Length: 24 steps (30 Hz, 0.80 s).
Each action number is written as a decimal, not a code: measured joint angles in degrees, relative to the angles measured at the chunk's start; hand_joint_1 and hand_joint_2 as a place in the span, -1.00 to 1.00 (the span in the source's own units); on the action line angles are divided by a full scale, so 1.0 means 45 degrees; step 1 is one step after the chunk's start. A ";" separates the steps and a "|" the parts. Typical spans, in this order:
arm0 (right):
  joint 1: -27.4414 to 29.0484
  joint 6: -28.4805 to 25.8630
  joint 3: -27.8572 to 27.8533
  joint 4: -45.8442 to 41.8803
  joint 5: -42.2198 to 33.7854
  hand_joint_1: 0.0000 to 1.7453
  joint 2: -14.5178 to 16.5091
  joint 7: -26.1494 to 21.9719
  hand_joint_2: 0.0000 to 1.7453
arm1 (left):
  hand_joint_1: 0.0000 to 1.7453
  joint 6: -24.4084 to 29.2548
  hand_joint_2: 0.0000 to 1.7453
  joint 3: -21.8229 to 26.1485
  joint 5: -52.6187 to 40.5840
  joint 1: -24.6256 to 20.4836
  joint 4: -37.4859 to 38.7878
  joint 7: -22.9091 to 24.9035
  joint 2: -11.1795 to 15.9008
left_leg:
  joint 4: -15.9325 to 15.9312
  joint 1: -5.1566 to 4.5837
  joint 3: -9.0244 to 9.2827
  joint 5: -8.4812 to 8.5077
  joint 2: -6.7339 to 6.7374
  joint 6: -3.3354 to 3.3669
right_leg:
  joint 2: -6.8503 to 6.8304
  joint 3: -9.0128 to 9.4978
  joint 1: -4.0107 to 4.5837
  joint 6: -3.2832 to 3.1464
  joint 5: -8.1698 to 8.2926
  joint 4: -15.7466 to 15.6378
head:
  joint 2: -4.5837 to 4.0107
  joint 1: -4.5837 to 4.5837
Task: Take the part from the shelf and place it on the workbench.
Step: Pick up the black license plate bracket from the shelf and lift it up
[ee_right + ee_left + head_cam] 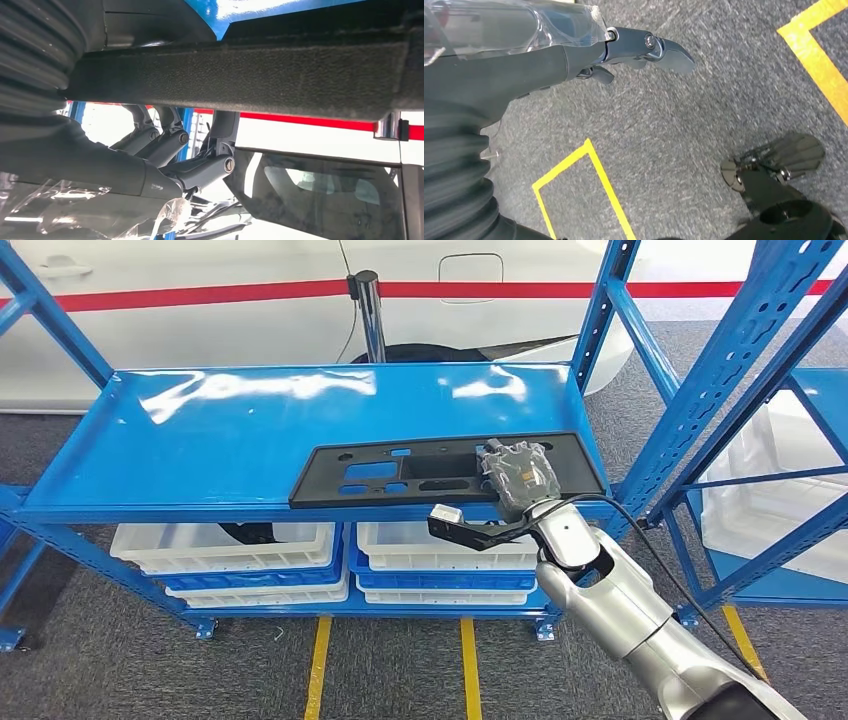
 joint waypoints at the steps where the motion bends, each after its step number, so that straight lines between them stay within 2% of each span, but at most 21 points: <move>1: 0.0019 0.0000 -0.0006 -0.0022 0.0002 1.00 -0.0007 -0.0004 1.00 | -1.00 0.0061 1.00 -0.0002 -0.0036 -0.0001 0.0000 0.0016 0.0000 | 0.0000 0.0000 0.0000 0.0000 0.0000 0.0000 | 0.0000 0.0000 0.0000 0.0000 0.0000 0.0000 | 0.0000 0.0000; 24: 0.0352 -0.0107 -0.0217 -0.0296 0.0119 1.00 -0.0094 0.0028 1.00 | -1.00 -0.0018 1.00 -0.0004 0.0005 0.0013 0.0000 0.0136 0.0000 | 0.0000 0.0000 0.0000 0.0000 0.0000 0.0000 | 0.0000 0.0001 0.0000 0.0000 0.0000 0.0000 | 0.0000 0.0000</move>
